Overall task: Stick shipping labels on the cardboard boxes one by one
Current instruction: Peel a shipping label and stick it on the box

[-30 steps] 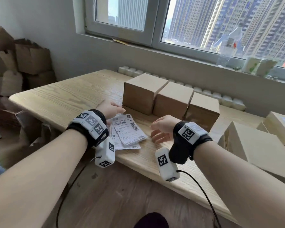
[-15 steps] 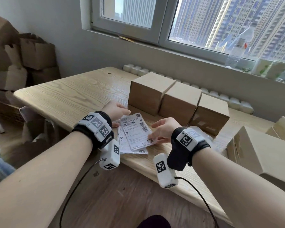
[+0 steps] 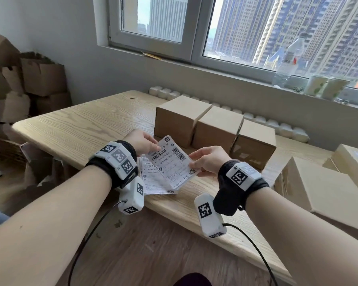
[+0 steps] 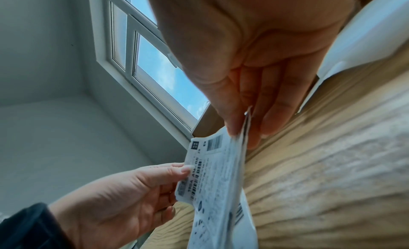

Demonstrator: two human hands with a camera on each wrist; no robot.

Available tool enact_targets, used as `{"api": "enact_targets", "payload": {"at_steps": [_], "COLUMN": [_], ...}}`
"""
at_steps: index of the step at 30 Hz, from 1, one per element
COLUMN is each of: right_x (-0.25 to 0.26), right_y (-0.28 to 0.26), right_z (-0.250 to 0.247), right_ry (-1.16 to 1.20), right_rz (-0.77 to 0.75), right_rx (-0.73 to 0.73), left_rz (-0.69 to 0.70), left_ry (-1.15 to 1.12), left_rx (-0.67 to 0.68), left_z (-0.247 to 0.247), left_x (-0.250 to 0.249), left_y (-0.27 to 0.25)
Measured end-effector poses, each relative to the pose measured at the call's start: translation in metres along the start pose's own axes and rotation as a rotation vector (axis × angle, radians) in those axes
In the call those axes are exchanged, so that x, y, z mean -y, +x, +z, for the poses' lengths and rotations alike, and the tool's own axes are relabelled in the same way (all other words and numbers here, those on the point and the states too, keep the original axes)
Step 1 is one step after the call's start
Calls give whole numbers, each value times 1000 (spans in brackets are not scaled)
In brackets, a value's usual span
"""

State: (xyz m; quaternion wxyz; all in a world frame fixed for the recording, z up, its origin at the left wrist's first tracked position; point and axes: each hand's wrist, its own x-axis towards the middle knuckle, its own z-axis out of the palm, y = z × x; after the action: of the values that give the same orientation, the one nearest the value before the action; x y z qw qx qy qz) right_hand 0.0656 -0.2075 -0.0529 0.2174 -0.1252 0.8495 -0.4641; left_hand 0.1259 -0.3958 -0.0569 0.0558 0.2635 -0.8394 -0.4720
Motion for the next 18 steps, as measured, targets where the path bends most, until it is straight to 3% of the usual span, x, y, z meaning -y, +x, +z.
{"api": "enact_targets", "payload": {"at_steps": [18], "right_x": [-8], "right_y": [-14], "right_z": [-21], "right_ry": [141], "right_rz": [47], "right_rx": [104], "left_rz": [74], "left_ry": [-31], "left_rx": [-47], "left_z": [9], "left_x": [-15], "left_y": [1]}}
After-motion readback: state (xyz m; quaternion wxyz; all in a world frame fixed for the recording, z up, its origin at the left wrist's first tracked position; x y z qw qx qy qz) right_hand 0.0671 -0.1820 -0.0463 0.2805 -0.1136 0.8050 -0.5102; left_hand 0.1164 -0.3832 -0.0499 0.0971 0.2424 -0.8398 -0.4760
